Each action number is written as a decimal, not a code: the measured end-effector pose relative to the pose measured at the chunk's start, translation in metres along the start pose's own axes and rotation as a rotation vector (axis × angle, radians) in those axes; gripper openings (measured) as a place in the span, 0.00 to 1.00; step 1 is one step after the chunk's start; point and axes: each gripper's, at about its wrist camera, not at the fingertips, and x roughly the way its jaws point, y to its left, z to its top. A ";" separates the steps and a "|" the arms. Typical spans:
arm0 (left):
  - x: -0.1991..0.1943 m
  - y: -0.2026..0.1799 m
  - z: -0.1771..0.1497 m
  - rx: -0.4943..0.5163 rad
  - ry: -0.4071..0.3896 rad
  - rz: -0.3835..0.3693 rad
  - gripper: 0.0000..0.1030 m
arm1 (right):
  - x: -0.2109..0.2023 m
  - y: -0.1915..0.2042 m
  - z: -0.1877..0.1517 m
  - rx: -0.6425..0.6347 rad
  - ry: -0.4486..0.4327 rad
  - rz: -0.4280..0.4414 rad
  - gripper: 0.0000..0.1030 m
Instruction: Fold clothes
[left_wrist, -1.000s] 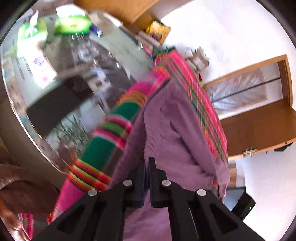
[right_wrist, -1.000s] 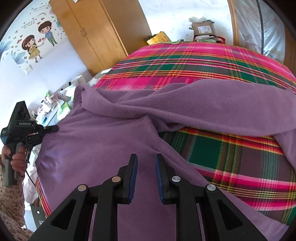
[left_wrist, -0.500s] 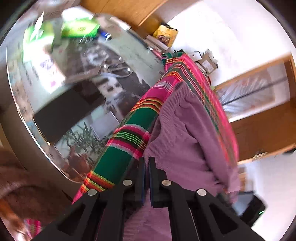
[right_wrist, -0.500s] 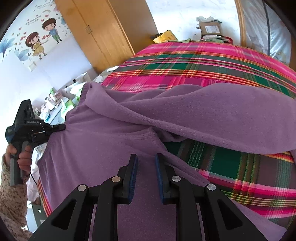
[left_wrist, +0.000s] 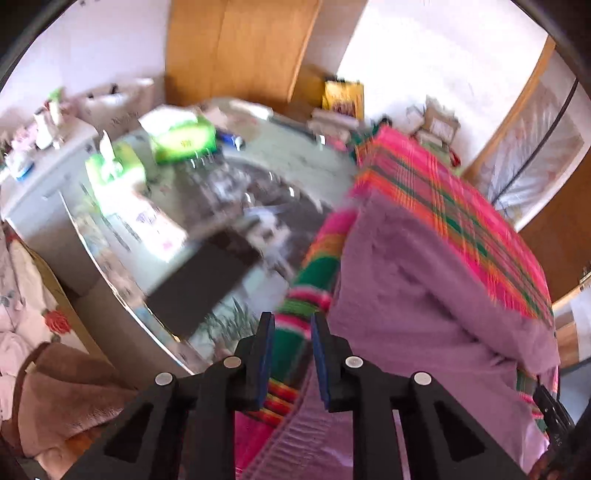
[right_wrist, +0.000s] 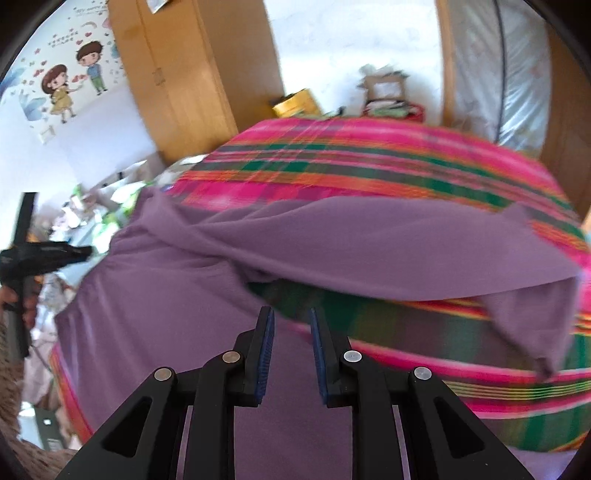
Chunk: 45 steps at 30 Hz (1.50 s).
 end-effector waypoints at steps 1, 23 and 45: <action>-0.007 -0.004 0.003 0.023 -0.030 -0.007 0.21 | -0.003 -0.008 0.000 -0.002 -0.004 -0.030 0.21; 0.021 -0.194 -0.027 0.812 -0.012 -0.144 0.21 | -0.031 -0.173 -0.033 0.268 0.006 -0.339 0.41; 0.042 -0.196 -0.013 0.896 0.003 -0.243 0.21 | 0.030 -0.140 0.013 0.426 0.000 0.188 0.41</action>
